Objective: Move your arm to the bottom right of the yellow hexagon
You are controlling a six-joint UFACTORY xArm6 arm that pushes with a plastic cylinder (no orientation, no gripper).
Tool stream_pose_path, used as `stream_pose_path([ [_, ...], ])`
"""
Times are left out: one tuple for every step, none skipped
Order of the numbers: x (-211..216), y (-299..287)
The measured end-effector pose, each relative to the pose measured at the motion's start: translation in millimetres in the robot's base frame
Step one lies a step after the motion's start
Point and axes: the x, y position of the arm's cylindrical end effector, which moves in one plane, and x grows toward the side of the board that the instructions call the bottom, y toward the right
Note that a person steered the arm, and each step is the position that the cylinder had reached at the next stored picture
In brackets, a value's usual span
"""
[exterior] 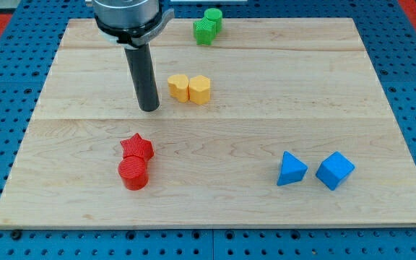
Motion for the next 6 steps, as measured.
stream_pose_path([
  [0.2, 47.9],
  [-1.0, 49.4],
  [-1.0, 60.9],
  [-0.6, 89.2],
  [2.9, 124.0],
  [7.3, 151.9],
])
